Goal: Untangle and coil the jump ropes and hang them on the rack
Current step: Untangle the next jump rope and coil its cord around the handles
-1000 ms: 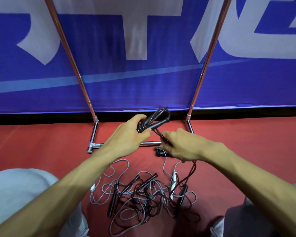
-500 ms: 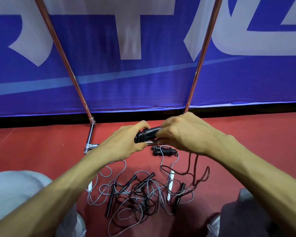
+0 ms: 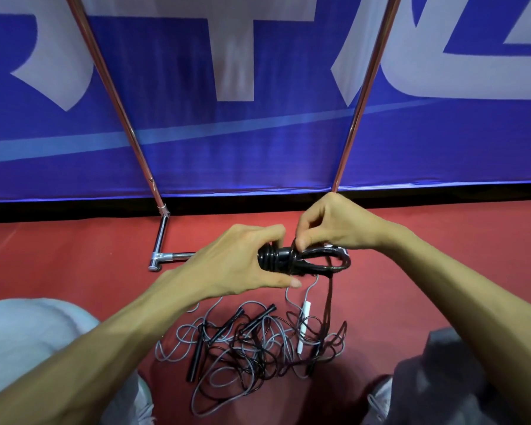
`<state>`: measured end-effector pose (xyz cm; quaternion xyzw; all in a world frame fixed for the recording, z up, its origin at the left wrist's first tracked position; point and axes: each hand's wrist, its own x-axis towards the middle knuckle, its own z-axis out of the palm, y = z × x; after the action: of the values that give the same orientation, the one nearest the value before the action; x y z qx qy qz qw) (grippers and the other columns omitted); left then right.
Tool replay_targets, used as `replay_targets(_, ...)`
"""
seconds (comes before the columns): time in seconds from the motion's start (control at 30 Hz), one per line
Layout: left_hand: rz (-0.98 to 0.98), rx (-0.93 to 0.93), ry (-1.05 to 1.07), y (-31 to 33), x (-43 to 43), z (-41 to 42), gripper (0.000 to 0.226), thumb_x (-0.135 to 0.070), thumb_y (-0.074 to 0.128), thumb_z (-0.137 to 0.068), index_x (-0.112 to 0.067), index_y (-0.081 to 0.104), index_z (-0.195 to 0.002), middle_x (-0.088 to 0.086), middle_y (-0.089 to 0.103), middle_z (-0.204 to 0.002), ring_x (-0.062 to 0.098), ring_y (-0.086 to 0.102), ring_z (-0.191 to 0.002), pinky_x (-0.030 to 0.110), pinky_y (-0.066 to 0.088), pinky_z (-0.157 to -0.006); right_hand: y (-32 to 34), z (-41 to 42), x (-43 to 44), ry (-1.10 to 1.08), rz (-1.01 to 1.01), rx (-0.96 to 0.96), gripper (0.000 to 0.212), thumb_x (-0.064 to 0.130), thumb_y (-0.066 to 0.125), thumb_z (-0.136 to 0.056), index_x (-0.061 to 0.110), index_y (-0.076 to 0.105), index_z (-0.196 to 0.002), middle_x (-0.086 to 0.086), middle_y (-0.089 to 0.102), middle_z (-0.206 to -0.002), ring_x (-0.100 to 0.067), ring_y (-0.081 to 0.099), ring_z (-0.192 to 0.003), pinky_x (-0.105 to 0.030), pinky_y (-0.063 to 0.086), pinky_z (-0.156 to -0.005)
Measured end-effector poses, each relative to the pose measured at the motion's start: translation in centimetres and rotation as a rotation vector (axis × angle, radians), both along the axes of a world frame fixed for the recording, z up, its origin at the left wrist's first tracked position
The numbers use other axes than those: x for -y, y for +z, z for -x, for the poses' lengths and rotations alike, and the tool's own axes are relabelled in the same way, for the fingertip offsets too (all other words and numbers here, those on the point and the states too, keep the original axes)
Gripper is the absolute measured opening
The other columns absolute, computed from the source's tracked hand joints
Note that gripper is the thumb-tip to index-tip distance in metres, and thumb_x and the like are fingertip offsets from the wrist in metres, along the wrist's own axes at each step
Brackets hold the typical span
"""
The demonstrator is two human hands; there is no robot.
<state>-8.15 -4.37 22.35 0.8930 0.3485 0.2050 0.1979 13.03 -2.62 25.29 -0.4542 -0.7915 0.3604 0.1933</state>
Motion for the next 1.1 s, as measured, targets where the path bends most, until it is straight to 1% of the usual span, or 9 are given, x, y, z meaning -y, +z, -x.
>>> replay_targets(0.1,-0.010,0.135,-0.002,0.7,0.4,0.1,0.046,-0.059,0.071,-0.071,-0.022,0.044,-0.076,-0.008,0.043,-0.059,0.012,0.038,-0.057,0.023,0.031,-0.052,-1.3,0.0,-0.3,-0.003,0.203,-0.229,0.032,0.032,0.065,-0.081,0.018,0.065,-0.053,-0.007,0.058,-0.058,-0.012,0.048,-0.055,-0.026,0.040,-0.054)
replay_targets(0.23,0.076,0.314,0.033,1.7,1.1,-0.1,0.031,-0.027,0.077,-0.082,-0.018,0.047,-0.079,-0.016,0.052,-0.058,0.004,0.039,-0.052,0.010,0.029,-0.053,-3.7,1.1,-0.2,0.007,0.343,-0.446,0.044,0.029,0.055,-0.095,-0.014,0.054,-0.086,-0.020,0.055,-0.074,-0.024,0.050,-0.064,-0.030,0.043,-0.059)
replay_targets(0.37,0.206,0.480,0.177,2.1,0.4,0.2,0.017,-0.026,0.069,-0.088,-0.025,0.052,-0.092,-0.014,0.056,-0.057,0.003,0.045,-0.053,0.021,0.038,-0.059,-3.5,3.0,0.1,-0.131,0.534,-0.484,0.050,0.033,0.035,-0.102,-0.004,0.060,-0.078,-0.016,0.055,-0.058,-0.023,0.053,-0.049,-0.040,0.051,-0.064)
replay_targets(0.47,0.267,0.523,0.265,2.0,-0.4,0.6,0.056,-0.029,0.063,-0.089,-0.055,0.038,-0.132,0.007,0.057,-0.066,0.030,0.045,-0.062,0.038,0.042,-0.061,-2.8,3.8,0.9,-0.194,0.602,-0.382,0.076,0.061,0.023,-0.094,-0.001,0.061,-0.072,-0.015,0.056,-0.054,-0.029,0.062,-0.051,-0.032,0.055,-0.057)
replay_targets(0.53,0.237,0.483,0.271,2.2,-0.3,0.5,0.063,-0.024,0.060,-0.093,-0.067,0.033,-0.131,0.017,0.057,-0.073,0.032,0.047,-0.066,0.036,0.043,-0.065,-2.7,4.1,1.4,-0.206,0.592,-0.329,0.080,0.065,0.020,-0.092,-0.001,0.060,-0.073,-0.015,0.052,-0.050,-0.029,0.064,-0.051,-0.029,0.054,-0.053)
replay_targets(0.7,0.149,0.394,0.425,1.7,-1.2,0.9,0.015,-0.034,0.058,-0.095,-0.032,0.056,-0.109,0.010,0.064,-0.072,0.015,0.051,-0.057,0.022,0.040,-0.059,-2.2,4.2,1.7,-0.201,0.312,-0.105,0.076,0.058,0.019,-0.097,0.001,0.062,-0.070,-0.009,0.050,-0.042,-0.024,0.057,-0.043,-0.023,0.042,-0.047)
replay_targets(0.9,0.147,0.233,0.443,1.2,-2.1,1.8,0.023,-0.037,0.060,-0.093,-0.027,0.050,-0.112,-0.007,0.056,-0.072,0.003,0.046,-0.052,0.019,0.042,-0.062,-1.6,3.2,2.0,-0.010,-0.260,0.460,0.034,0.050,0.048,-0.094,0.017,0.055,-0.094,0.002,0.050,-0.061,-0.024,0.051,-0.061,-0.034,0.040,-0.059)
replay_targets(1.0,0.168,0.139,0.383,0.8,-2.3,1.9,0.029,-0.033,0.064,-0.092,-0.032,0.047,-0.116,-0.007,0.057,-0.079,0.006,0.050,-0.052,0.042,0.055,-0.066,-1.1,2.1,1.7,0.050,-0.405,0.535,0.024,0.037,0.049,-0.096,0.016,0.057,-0.103,-0.004,0.061,-0.078,-0.031,0.060,-0.078,-0.041,0.049,-0.068)
replay_targets(1.1,0.164,0.012,0.328,0.7,-2.3,1.8,0.035,-0.032,0.066,-0.090,-0.037,0.045,-0.117,-0.005,0.059,-0.088,0.012,0.054,-0.067,0.044,0.052,-0.075,0.0,1.6,1.7,0.102,-0.679,0.504,0.022,0.032,0.052,-0.095,0.015,0.065,-0.100,-0.003,0.065,-0.090,-0.030,0.063,-0.080,-0.039,0.051,-0.060)
